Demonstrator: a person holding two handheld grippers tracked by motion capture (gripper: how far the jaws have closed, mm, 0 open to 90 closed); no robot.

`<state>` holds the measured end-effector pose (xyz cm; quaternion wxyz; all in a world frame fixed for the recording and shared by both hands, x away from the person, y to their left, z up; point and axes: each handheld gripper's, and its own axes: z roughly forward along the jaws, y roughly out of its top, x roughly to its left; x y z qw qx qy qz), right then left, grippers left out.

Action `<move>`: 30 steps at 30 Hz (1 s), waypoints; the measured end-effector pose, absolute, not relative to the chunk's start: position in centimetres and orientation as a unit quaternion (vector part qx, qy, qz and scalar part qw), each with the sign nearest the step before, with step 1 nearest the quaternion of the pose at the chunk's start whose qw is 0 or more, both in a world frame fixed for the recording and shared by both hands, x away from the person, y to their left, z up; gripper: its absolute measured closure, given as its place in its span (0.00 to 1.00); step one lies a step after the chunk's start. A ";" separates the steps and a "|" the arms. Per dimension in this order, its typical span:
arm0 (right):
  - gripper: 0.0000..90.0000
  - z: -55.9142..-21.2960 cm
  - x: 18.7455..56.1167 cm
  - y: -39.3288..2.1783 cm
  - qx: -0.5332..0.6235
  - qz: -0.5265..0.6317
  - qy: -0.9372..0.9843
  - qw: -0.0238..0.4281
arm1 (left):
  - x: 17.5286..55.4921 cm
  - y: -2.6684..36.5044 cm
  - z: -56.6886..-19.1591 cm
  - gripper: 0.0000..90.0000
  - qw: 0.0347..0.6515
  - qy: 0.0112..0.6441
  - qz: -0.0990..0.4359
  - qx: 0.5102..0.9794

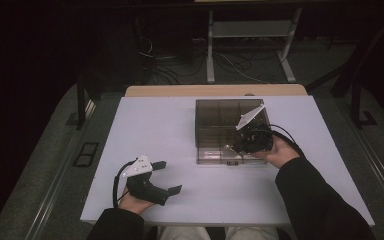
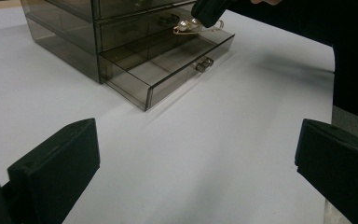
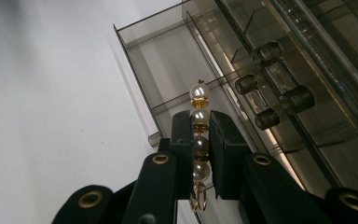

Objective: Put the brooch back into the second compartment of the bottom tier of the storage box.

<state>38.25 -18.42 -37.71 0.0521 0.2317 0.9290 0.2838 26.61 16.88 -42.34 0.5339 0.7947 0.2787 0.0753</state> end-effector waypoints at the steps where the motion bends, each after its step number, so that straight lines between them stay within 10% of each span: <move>1: 0.89 -37.8 38.3 -18.3 0.233 0.283 0.929 0.050 | 26.6 16.9 -42.3 0.00 0.534 0.279 0.076 0.795; 30: 0.89 -40.2 39.7 -17.2 0.246 0.280 0.926 0.055 | 26.6 16.9 -42.3 0.00 0.535 0.277 0.075 0.795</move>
